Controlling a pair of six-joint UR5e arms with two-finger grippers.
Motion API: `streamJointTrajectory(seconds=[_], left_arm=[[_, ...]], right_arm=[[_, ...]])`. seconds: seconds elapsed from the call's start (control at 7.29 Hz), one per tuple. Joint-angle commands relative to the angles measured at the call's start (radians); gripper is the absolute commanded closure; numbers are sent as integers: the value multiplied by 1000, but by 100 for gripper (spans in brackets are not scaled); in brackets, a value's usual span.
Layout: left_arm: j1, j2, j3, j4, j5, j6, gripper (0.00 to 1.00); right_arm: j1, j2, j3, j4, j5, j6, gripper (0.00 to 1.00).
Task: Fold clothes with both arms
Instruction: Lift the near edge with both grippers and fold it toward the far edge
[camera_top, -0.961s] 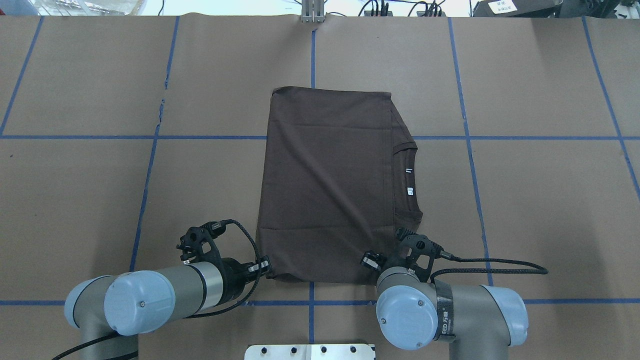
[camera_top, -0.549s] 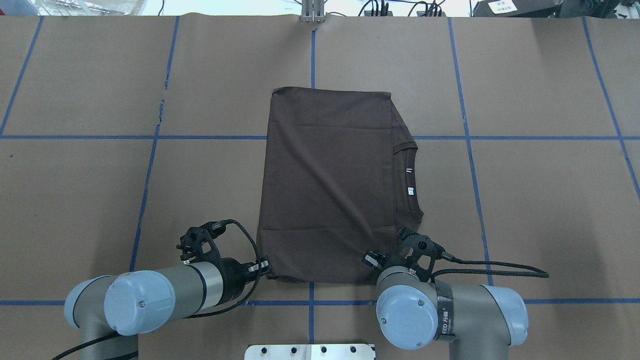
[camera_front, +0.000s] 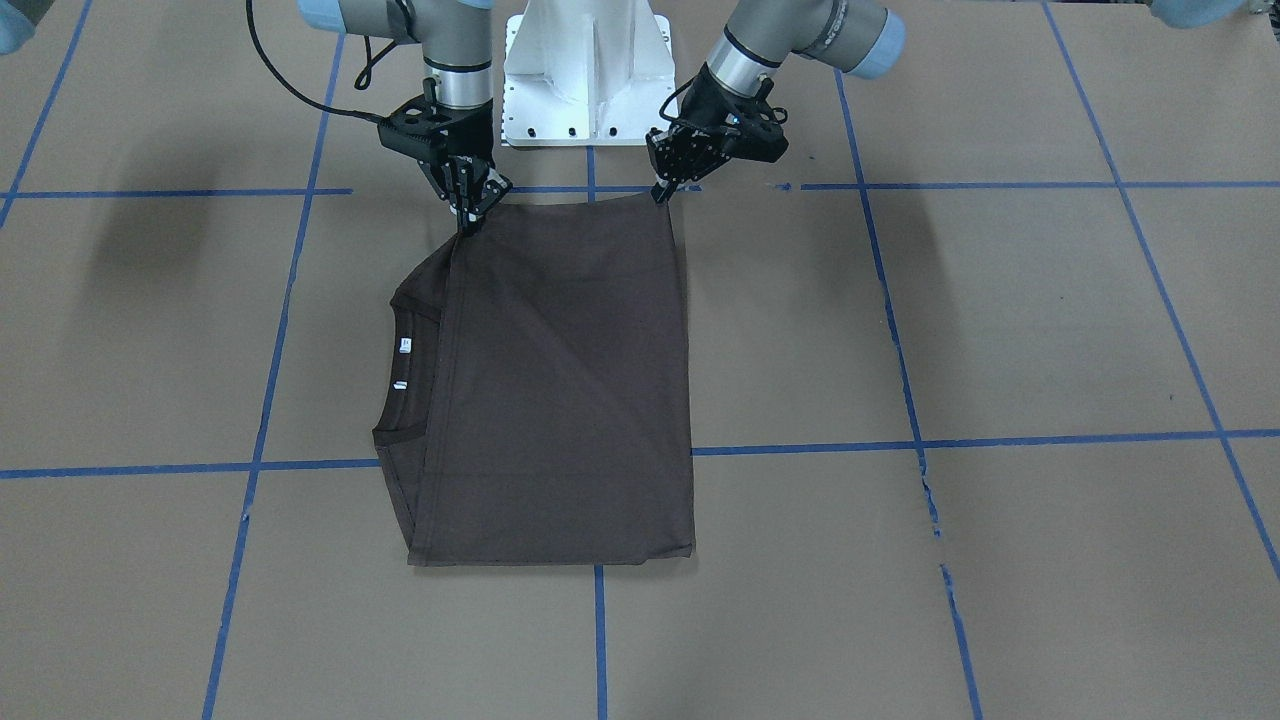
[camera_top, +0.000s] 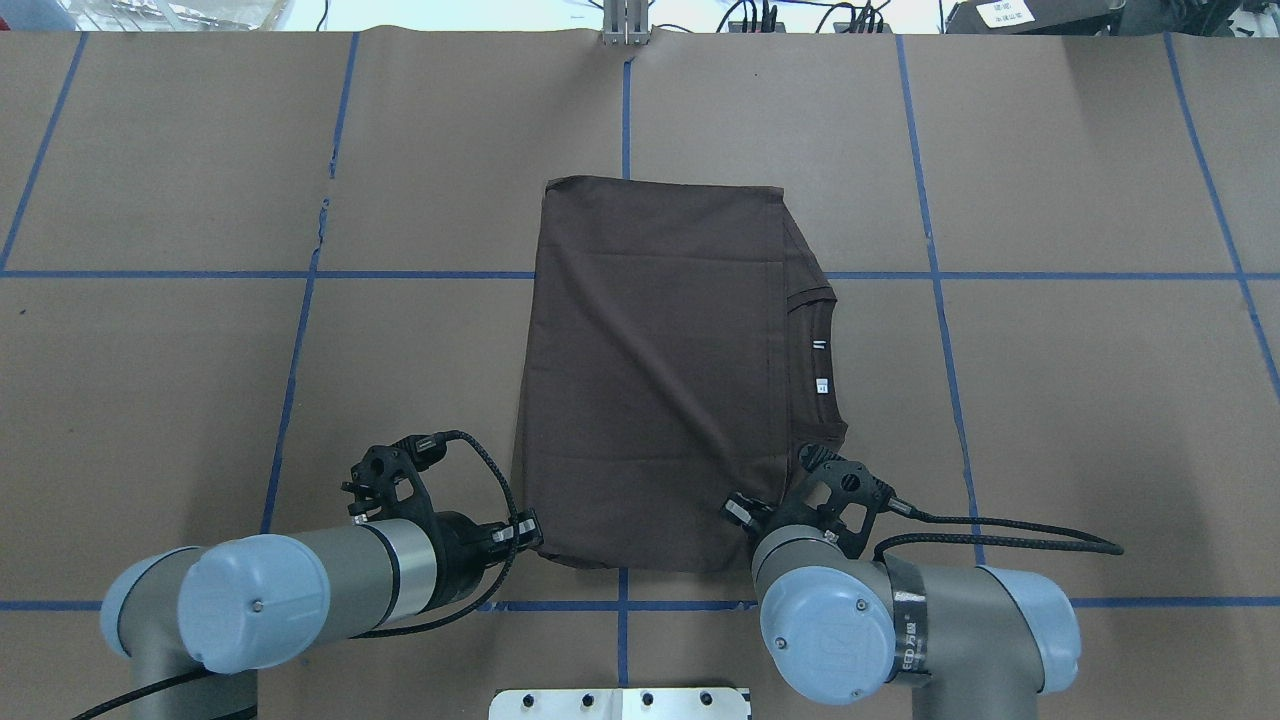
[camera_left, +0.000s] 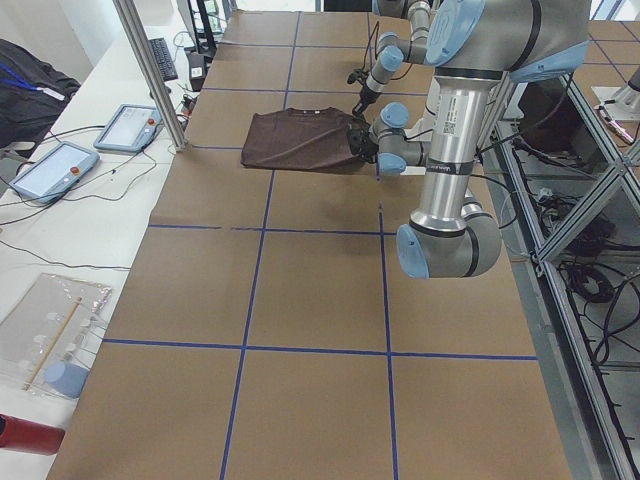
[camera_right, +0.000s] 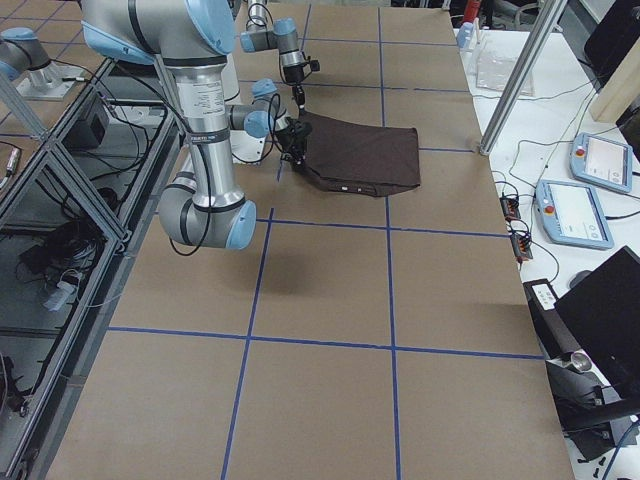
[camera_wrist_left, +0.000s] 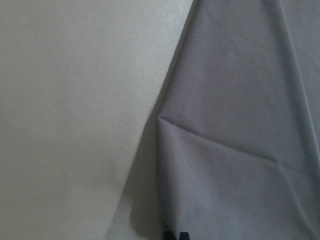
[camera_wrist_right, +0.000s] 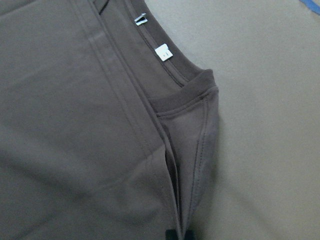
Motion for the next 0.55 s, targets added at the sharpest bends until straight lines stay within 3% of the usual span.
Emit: streamJointTrajectory(seconds=[0.0, 0.27, 0.41], left_arm=[[-2, 6, -261, 259, -56, 7, 100], [-1, -8, -496, 523, -81, -1, 100], [7, -10, -503, 557, -81, -5, 100]], right_arm=[[-7, -3, 156, -21, 3, -2, 100], [-89, -2, 352, -170, 5, 3, 100], [-113, -2, 379, -212, 3, 4, 100]])
